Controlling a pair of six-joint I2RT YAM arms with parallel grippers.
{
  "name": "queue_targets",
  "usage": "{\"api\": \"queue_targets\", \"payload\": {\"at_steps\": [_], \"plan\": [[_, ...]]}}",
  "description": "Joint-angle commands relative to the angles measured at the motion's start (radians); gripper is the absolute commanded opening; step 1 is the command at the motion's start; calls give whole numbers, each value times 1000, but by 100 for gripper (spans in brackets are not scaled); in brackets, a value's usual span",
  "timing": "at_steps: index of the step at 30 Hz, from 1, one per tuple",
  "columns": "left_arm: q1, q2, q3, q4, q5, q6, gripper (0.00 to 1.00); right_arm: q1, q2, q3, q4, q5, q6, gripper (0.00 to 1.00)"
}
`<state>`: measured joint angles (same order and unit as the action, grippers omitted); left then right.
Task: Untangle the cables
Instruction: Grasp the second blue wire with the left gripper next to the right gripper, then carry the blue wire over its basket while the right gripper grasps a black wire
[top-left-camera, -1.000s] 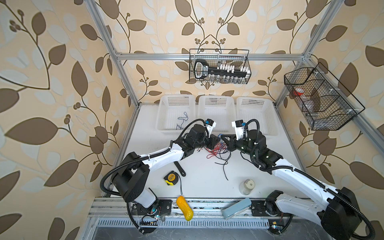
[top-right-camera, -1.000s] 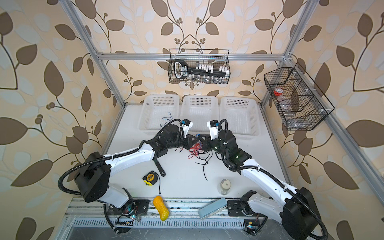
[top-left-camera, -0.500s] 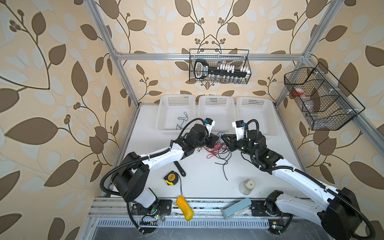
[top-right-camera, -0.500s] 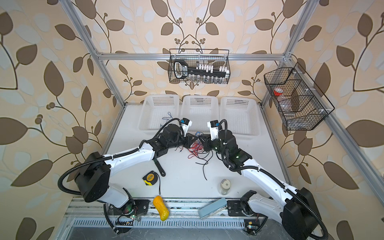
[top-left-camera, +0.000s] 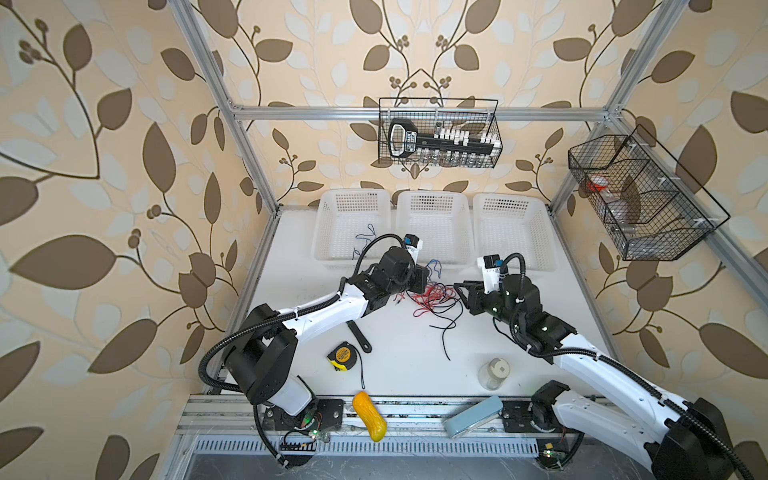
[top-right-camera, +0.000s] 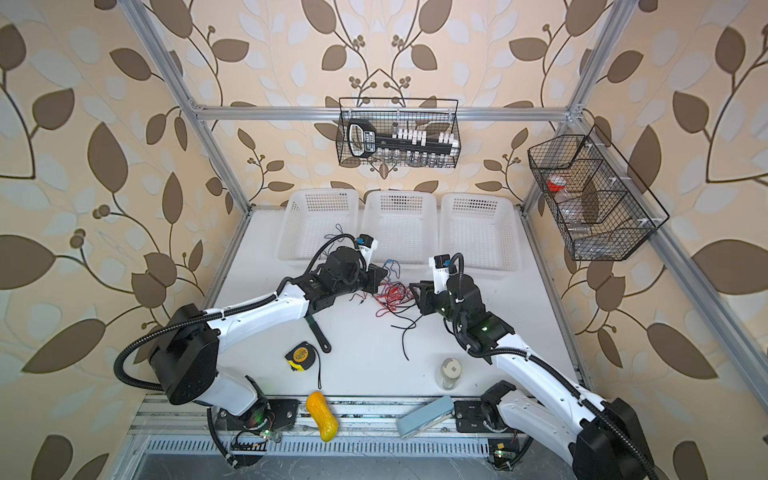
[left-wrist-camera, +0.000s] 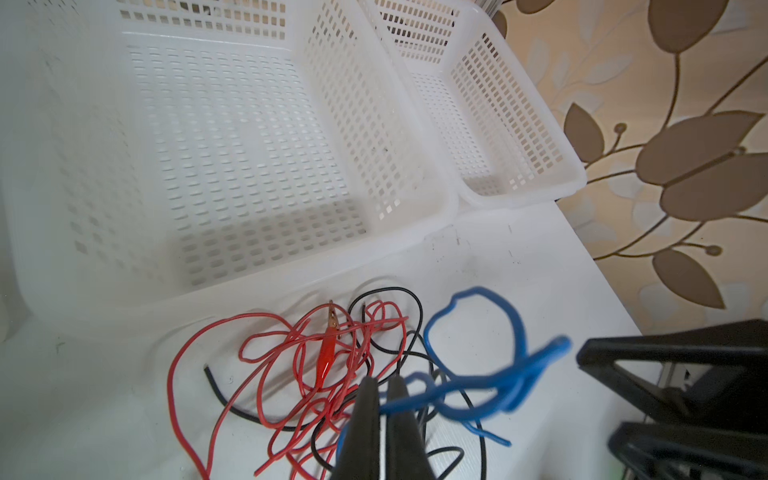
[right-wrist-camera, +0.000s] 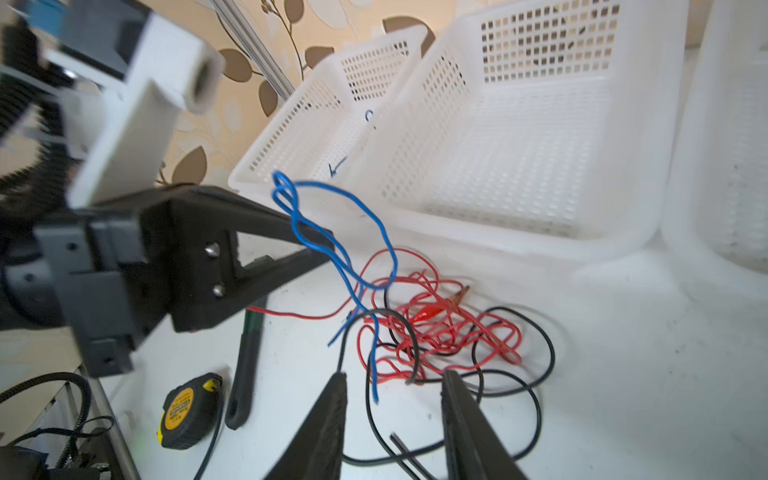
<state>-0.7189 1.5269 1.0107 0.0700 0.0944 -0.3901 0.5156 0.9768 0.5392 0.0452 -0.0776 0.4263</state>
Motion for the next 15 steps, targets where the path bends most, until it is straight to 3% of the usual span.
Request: {"api": "queue_targets", "payload": {"at_steps": [1,15], "plan": [[2,-58,28,7,-16,28,0,-2,24,-36,1,21,12,38],[3,-80,40,-14,22,9,0,-2,192,-58,244,-117,79,37]]}}
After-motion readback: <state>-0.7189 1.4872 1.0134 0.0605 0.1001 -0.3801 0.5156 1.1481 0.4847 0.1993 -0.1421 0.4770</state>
